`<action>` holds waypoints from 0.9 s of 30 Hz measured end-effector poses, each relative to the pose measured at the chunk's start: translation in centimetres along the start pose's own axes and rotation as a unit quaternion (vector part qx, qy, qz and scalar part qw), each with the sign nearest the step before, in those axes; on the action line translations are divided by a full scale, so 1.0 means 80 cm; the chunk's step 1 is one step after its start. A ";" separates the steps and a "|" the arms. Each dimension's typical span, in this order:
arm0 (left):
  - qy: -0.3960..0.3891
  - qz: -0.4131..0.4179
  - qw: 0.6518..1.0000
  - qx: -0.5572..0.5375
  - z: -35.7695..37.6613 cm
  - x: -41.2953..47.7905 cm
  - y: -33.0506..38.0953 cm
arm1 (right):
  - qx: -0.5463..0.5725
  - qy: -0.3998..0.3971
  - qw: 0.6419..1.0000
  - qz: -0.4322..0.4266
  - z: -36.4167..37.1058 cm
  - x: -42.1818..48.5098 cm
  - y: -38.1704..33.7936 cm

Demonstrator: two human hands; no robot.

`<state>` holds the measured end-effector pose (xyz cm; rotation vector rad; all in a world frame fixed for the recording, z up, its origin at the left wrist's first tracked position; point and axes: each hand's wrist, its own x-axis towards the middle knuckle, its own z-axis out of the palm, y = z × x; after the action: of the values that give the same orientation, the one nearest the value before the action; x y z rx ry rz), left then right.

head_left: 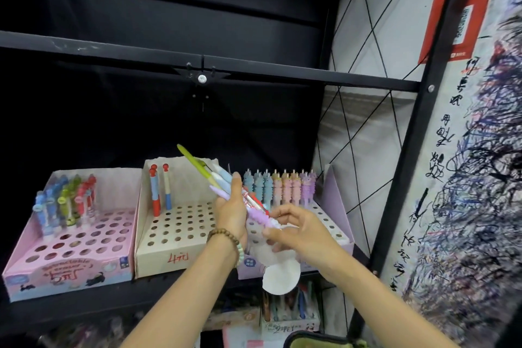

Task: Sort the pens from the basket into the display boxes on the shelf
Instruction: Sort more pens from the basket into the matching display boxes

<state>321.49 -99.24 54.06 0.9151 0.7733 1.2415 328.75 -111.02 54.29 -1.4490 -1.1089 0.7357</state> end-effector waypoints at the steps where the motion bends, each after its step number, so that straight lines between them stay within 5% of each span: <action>1: 0.005 -0.009 1.000 -0.012 0.005 -0.002 -0.002 | 0.011 0.013 1.000 -0.004 -0.005 0.000 0.002; 6: -0.019 -0.092 0.993 -0.077 0.011 0.008 -0.008 | 0.148 0.068 0.987 -0.007 -0.049 0.004 0.013; 9: -0.046 -0.080 0.996 -0.019 0.004 0.019 -0.009 | 0.239 0.132 0.961 -0.037 -0.102 0.017 0.007; 12: -0.090 -0.027 0.990 0.101 -0.002 0.025 -0.010 | 0.139 0.245 0.957 -0.068 -0.146 0.042 -0.006; 17: -0.133 0.039 0.972 0.191 -0.001 0.023 -0.014 | -0.046 0.246 0.961 -0.117 -0.143 0.099 -0.002; 27: -0.144 0.046 0.970 0.190 -0.001 0.031 -0.027 | -0.060 0.290 0.951 -0.087 -0.167 0.154 0.037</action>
<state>322.78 -96.92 52.07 1.4232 0.7527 1.0225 346.00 -104.71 55.68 -1.5104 -0.8120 0.0958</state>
